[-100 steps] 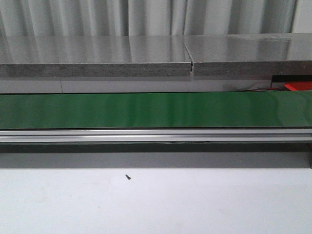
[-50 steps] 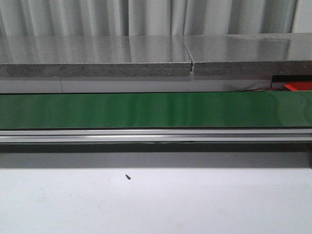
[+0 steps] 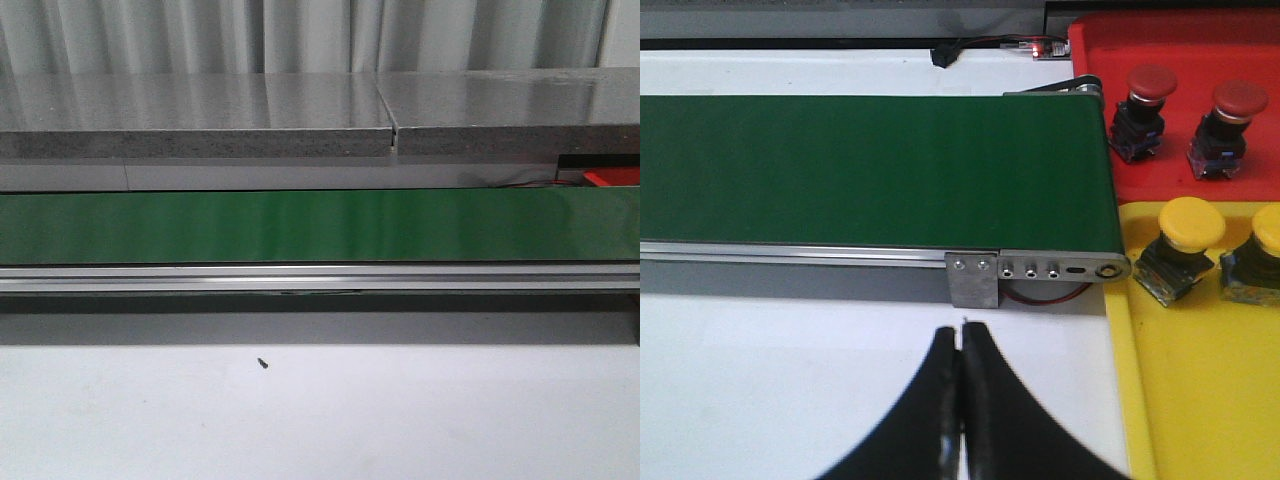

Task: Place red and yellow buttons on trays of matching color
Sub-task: 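Lower the left gripper onto a red button in the cluster and grasp it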

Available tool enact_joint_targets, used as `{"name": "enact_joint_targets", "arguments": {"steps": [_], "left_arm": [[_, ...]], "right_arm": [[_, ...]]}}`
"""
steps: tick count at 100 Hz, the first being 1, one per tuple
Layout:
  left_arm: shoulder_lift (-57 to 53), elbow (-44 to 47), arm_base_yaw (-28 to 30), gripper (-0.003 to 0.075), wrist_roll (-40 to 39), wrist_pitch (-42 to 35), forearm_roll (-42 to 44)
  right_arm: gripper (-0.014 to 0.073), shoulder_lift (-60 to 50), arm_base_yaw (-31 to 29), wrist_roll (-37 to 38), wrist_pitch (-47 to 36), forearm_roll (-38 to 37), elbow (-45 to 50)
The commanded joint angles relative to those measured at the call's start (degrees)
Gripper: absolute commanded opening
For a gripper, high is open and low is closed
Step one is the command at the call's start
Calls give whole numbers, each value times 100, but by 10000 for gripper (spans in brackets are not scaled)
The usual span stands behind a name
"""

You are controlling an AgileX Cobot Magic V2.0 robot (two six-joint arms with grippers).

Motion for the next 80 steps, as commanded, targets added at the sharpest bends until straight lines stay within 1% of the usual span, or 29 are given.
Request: {"name": "enact_joint_targets", "arguments": {"steps": [1, 31, 40, 60, 80], "left_arm": [[365, -589, 16, 441, -112, 240, -123], [1872, -1844, 16, 441, -398, 878, -48], [2207, -2123, 16, 441, -620, 975, 97], [2641, -2420, 16, 441, -705, 1098, 256], [2923, -2638, 59, 441, -1059, 1079, 271]], "right_arm": [[-67, 9, -2, 0, -378, 30, -140], [-67, 9, -2, 0, -378, 30, -140], [-67, 9, -2, 0, -378, 30, -140], [-67, 9, -2, 0, -378, 30, -140], [-67, 9, -2, 0, -375, 30, -140]]}}
